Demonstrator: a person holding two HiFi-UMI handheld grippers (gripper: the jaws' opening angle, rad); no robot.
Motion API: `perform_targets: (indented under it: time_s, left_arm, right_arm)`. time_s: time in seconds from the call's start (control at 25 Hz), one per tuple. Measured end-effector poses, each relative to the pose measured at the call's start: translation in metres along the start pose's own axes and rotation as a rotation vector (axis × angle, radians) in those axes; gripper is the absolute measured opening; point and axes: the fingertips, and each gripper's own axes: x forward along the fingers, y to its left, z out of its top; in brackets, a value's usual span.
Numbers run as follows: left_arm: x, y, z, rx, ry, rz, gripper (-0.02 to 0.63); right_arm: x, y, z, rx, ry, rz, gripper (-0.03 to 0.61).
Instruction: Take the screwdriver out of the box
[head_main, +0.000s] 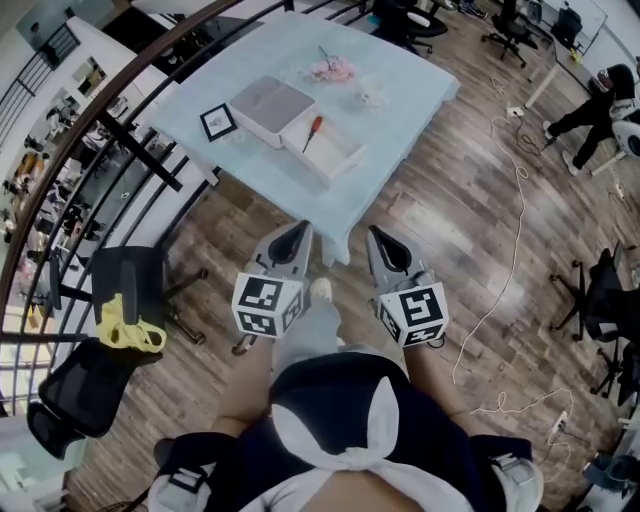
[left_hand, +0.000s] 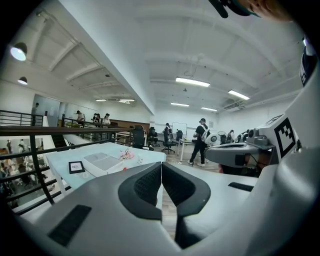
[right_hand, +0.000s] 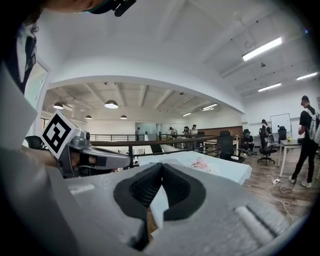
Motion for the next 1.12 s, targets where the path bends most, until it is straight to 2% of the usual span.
perform_targets:
  time_s: [0.36, 0.84, 1.12]
  left_arm:
    - [0.079, 0.061, 0.049, 0.031, -0.022, -0.011, 0.018]
    - [0.137, 0.124, 0.063, 0.012, -0.021, -0.012, 0.018]
    - [0.168, 0.143, 0.064, -0.025, -0.004, 0.017, 0.018]
  right_arm:
    - [0.091, -0.057, 0.035, -0.013, -0.027, -0.015, -0.002]
    - [0.167, -0.090, 0.033, -0.031, 0.004, -0.044, -0.002]
    - [0.197, -0.115, 0.030, -0.018, 0.037, -0.016, -0.002]
